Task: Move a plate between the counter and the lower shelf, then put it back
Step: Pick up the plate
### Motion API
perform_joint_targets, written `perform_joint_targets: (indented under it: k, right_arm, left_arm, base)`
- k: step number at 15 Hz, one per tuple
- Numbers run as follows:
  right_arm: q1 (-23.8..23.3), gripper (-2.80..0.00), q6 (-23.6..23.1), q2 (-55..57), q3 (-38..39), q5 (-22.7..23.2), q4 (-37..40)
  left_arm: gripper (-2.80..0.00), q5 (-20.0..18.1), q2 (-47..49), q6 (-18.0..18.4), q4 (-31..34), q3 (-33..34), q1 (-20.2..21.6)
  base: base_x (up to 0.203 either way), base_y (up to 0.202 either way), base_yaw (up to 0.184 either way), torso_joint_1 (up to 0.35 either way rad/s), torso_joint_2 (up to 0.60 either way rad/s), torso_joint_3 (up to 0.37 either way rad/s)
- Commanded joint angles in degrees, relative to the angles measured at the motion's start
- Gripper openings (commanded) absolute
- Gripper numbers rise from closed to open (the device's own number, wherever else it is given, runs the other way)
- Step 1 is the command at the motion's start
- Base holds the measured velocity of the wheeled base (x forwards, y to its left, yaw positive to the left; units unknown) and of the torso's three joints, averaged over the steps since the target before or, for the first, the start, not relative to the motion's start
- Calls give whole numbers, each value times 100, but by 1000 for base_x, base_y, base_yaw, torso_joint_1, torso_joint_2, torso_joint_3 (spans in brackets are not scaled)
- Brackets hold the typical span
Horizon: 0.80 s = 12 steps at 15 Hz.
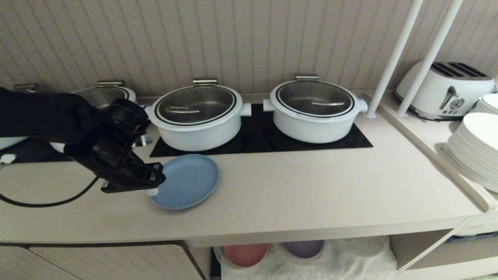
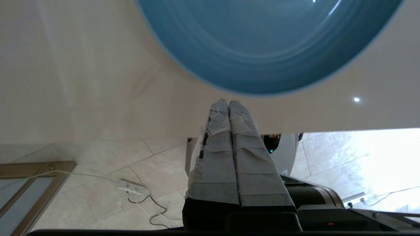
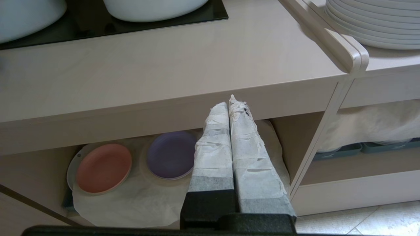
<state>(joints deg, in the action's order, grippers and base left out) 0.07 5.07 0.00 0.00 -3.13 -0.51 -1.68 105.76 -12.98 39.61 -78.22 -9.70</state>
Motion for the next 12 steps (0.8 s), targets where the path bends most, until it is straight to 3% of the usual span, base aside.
perform_joint_targets:
  k: [1,4,8,12]
  right_arm:
    - [1,-280,3,0,0,-3,-2]
    - [1,-280,3,0,0,-3,-2]
    - [1,-280,3,0,0,-3,-2]
    - [1,-280,3,0,0,-3,-2]
  left_arm:
    - [-280,8,152,-20,21,-98,48]
    - [-280,264,269,-74,11,-158,108]
    - [-280,291,386,-514,52,-543,109]
    - [-280,291,455,-539,65,-607,118]
  base:
    - [0,0,0,0,0,0]
    - [0,0,0,0,0,0]
    - [0,0,0,0,0,0]
    - [0,0,0,0,0,0]
